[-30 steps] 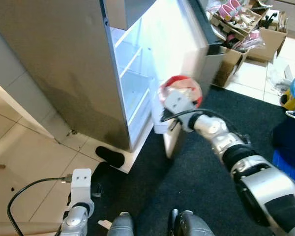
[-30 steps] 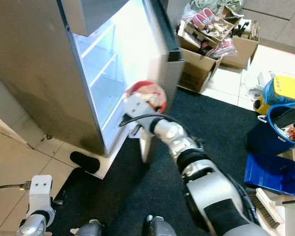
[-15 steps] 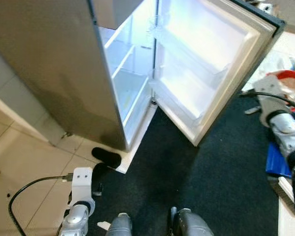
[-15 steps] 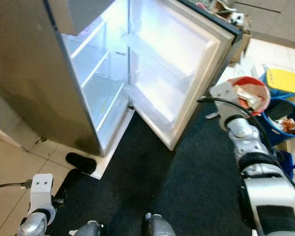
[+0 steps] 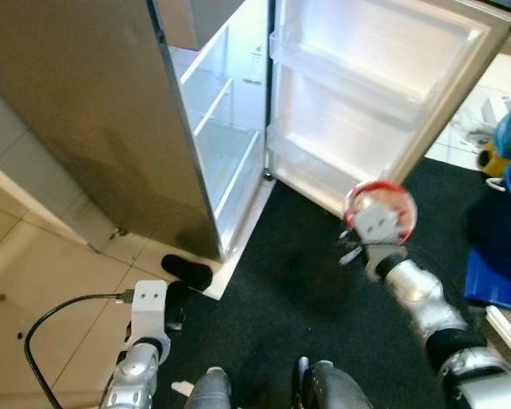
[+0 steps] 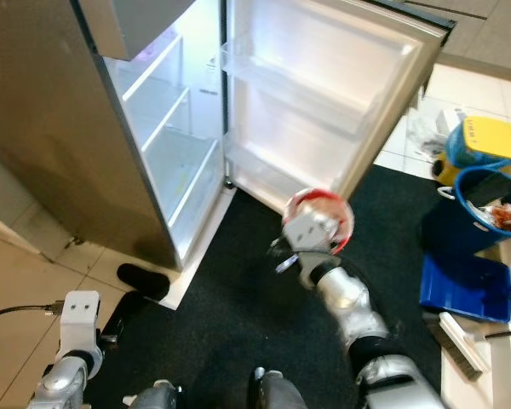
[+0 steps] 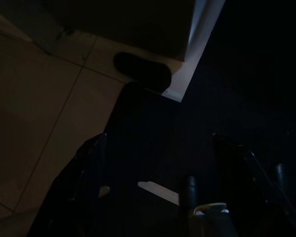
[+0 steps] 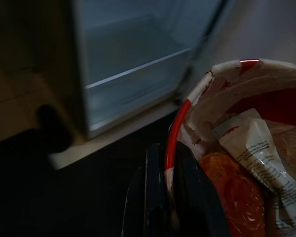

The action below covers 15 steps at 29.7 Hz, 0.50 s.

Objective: Restocking fridge

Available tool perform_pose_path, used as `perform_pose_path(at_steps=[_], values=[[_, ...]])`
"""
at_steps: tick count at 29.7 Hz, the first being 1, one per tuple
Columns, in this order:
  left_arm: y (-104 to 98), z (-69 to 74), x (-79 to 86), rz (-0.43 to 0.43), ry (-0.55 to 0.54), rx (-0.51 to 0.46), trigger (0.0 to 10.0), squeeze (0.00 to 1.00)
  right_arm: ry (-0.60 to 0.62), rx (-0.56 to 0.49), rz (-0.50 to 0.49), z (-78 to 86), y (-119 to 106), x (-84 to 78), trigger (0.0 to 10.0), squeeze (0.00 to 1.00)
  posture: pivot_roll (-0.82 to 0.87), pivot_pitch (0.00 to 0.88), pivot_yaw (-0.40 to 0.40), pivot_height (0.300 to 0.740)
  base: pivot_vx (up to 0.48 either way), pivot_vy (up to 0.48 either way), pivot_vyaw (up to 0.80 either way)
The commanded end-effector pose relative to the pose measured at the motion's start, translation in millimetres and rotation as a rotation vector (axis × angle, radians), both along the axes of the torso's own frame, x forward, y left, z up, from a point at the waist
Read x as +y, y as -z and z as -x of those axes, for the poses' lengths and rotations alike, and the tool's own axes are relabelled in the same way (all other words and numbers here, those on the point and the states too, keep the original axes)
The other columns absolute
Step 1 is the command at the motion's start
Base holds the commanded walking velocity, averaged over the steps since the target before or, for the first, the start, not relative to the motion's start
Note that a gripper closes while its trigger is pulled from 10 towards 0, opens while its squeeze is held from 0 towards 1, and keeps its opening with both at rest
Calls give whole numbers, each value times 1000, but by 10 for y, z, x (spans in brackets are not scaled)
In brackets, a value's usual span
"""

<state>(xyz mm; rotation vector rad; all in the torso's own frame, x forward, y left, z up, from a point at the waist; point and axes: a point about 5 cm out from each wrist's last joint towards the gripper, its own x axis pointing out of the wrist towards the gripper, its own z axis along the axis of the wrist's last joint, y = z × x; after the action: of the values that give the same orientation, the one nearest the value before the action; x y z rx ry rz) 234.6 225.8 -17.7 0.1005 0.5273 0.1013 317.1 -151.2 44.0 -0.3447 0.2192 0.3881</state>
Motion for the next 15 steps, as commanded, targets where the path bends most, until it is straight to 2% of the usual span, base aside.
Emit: perform_pose_path(at_steps=[1, 2, 3, 6, 15], values=[[64, 88, 35, -15, 12, 44, 10000, 0, 17, -15, -6, 42, 20, -15, 10000, 0, -13, 224, -6, 727, 0, 0, 0], [67, 94, -3, -8, 37, 43, 10000, 0, 11, 14, -14, 154, 143, 49, 10000, 0, -18, 224, -5, 727, 0, 0, 0], [67, 94, -3, -8, 37, 43, 10000, 0, 11, 14, -14, 154, 143, 49, 10000, 0, -18, 224, -5, 727, 0, 0, 0], [43, 80, -112, 42, 90, 12, 10000, 0, -29, 23, -1, 394, 300, 135, 10000, 0, -27, 227, -8, 727, 0, 0, 0], [-44, -2, -250, 123, 134, -46, 10000, 0, -100, 13, 68, 550, 345, 204, 10000, 0, -38, 225, -14, 727, 0, 0, 0]])
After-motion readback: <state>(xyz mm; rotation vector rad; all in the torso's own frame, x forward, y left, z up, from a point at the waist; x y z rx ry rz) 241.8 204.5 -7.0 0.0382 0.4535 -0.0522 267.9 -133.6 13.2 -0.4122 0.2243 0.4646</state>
